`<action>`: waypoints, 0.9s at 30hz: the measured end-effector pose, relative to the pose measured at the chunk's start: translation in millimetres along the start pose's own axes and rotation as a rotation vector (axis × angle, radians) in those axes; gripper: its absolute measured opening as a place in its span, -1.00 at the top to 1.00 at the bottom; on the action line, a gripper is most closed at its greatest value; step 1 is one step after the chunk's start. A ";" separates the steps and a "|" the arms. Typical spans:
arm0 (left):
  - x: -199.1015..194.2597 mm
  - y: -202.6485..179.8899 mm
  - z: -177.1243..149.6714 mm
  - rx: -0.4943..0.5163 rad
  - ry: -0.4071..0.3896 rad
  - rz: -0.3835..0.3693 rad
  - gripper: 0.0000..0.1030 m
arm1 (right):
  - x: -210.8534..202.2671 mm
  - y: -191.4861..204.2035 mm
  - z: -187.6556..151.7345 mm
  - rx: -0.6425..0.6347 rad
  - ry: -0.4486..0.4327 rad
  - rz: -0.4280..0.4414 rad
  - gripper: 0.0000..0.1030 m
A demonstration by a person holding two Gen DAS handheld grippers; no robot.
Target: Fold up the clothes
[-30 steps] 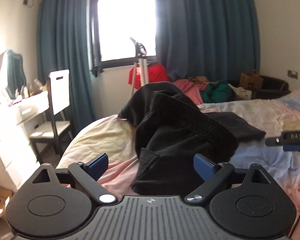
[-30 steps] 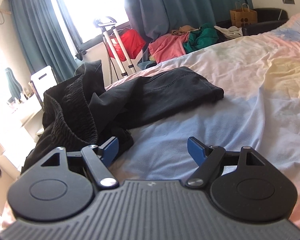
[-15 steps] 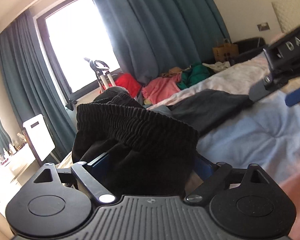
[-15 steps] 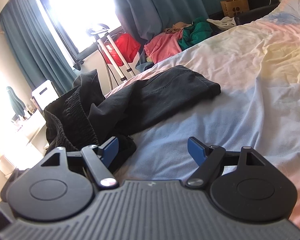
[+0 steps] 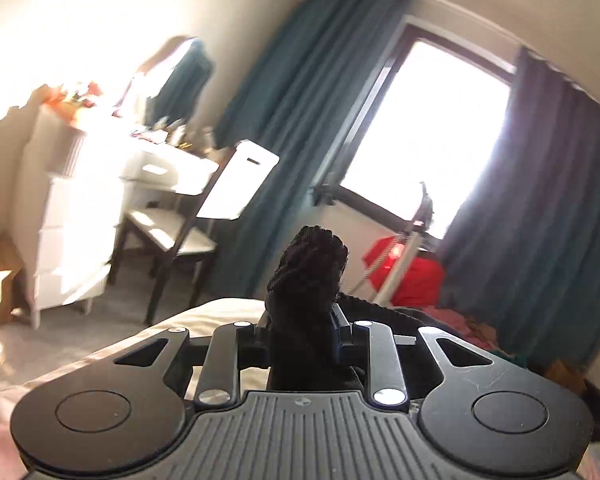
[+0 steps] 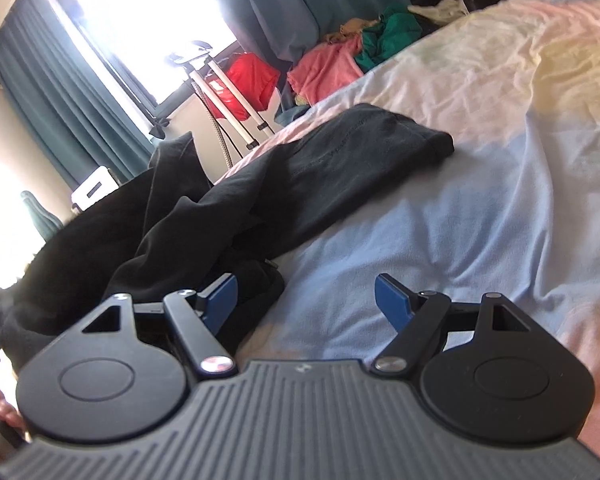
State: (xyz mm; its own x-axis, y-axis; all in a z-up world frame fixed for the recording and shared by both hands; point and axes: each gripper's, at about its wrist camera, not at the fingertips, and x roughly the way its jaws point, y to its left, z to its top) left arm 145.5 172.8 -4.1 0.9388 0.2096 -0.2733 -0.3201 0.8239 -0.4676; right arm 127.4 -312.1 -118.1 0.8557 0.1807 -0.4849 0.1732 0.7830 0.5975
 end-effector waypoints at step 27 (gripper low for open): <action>41.9 151.8 -3.4 -0.412 0.300 0.252 0.39 | 303.1 76.3 131.2 0.025 0.141 -0.073 0.64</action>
State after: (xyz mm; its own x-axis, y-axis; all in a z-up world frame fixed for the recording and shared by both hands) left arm 135.8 304.9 -89.5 0.7692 0.1651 -0.6173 -0.6090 0.4819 -0.6299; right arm 463.9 -275.7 -135.7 0.7635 0.2074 -0.6115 0.2458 0.7824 0.5722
